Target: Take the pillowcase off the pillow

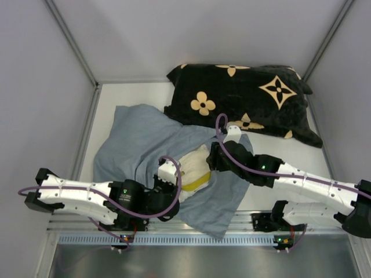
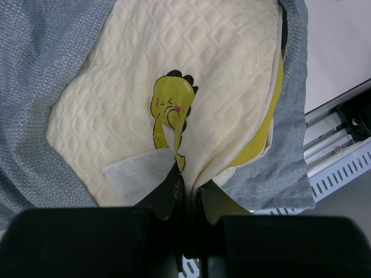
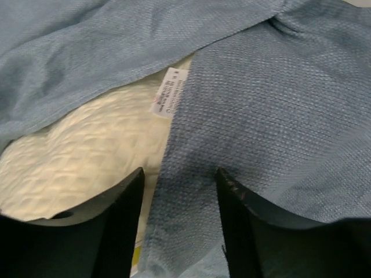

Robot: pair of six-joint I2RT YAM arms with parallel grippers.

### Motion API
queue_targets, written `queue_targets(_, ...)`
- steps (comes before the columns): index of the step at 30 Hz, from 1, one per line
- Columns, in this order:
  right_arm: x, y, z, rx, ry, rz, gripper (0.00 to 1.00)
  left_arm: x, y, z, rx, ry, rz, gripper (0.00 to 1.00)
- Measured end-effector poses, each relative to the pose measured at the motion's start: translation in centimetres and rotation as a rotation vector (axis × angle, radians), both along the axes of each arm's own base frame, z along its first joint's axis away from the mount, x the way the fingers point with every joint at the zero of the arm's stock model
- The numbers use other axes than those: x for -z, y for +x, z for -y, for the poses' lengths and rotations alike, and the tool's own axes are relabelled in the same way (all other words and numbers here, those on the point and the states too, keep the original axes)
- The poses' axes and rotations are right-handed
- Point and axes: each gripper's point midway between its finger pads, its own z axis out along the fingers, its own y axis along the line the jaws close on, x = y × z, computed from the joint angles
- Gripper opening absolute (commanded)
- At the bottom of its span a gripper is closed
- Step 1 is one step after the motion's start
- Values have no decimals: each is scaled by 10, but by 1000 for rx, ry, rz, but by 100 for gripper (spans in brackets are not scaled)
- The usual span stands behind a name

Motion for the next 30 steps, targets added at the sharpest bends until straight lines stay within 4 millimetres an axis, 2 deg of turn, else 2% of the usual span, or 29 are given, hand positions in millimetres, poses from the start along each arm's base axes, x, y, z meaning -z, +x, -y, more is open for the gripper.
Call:
queue_targets(2,9,3,6,20,-30,3,38,0,0,0,1,1,0,0)
queue_targets(3,13,5,9,32,-46,5,27,0,0,0,2,2,0,0)
queue_targets(4,18,6,12,42,-64,7,21,0,0,0,3,3,0,0)
queue_targets(5,22,7,15,53,-77,8,11,0,0,0,4,4,-1,0)
queue_targets(7,29,10,22,79,-103,12,0,0,-1,0,7,1,-4,0)
queue_targets(11,44,18,39,143,-139,11,0,-7,-2,-4,15,-32,-16,0)
queue_targets(14,62,25,60,217,-180,0,0,-17,-3,-10,23,-83,-28,0)
queue_targets(19,92,36,104,347,-245,-45,0,-47,-4,-26,38,-213,-45,0)
queue_targets(22,103,44,126,417,-247,-72,0,-63,-3,-32,42,-279,-48,0)
queue_targets(24,106,52,135,446,-223,-87,0,-71,-3,-35,45,-310,-48,0)
queue_targets(28,107,62,135,431,-171,-96,0,-77,-2,-36,46,-326,-47,0)
queue_targets(29,106,62,132,409,-163,-97,9,-76,-3,-35,46,-321,-47,0)
queue_targets(30,105,61,130,386,-155,-96,24,-75,-3,-33,46,-311,-46,0)
